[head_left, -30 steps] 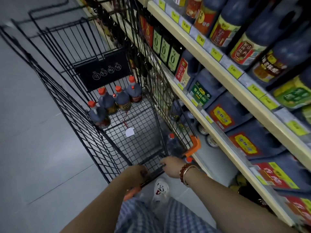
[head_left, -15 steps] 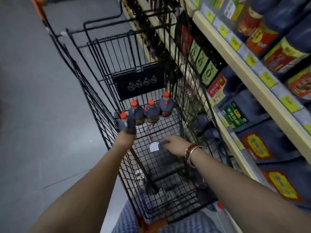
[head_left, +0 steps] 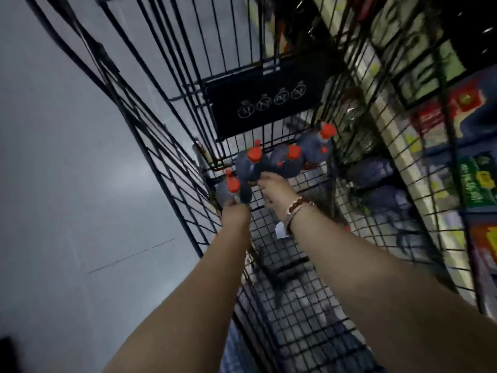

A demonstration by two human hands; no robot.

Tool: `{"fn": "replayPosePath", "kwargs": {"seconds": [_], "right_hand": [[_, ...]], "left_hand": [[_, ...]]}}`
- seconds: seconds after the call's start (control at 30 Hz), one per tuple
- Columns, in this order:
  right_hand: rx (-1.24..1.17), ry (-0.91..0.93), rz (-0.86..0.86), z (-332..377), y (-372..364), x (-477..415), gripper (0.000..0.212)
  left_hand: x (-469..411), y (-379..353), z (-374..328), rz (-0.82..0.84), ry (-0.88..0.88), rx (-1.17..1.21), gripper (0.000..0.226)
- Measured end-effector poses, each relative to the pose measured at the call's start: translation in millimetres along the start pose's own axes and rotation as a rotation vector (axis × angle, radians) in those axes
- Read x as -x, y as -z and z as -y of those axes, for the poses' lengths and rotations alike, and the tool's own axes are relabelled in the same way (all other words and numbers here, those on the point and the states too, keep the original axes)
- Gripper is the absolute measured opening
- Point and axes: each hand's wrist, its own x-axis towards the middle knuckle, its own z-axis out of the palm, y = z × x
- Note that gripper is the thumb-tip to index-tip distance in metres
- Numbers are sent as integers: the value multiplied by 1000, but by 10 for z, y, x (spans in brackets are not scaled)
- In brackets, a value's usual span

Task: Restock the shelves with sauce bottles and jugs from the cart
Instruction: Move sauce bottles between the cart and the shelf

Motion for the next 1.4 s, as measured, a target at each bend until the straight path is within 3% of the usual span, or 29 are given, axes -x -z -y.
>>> {"fn": "replayPosePath", "kwargs": {"seconds": [0.3,0.5,0.6,0.73,0.83,0.97,1.2,1.3,1.4], "right_hand": [[-232,-127,-7,72,-226,-347,33],[-76,-40,-99,-196,-47,-135,28],[-48,-61,-147,-430,123,58,24],[-26,-138,-222,-893,380,382,21],[-71,-180,-270,-1321,613,764,9],[-112,-194,-397,-1926,953,1446,22],[-346,-17,-489,-2769,1469,2461,22],[-454,153,-487,-2913,1717,2813,27],[-541,275,-453,-2938,2027,3210,14]], "left_hand": [[-183,-104,115,13,21,145,44],[-212,-75,207,-79,87,252,14],[-151,-109,255,-37,118,145,31],[-73,-95,392,63,130,-30,13],[43,-144,576,149,90,-148,26],[322,-331,975,104,-45,-294,25],[1355,-721,1585,41,-59,-90,44],[1776,-913,1818,91,-138,-27,36],[2280,-1084,1961,110,-253,-4,40]]}}
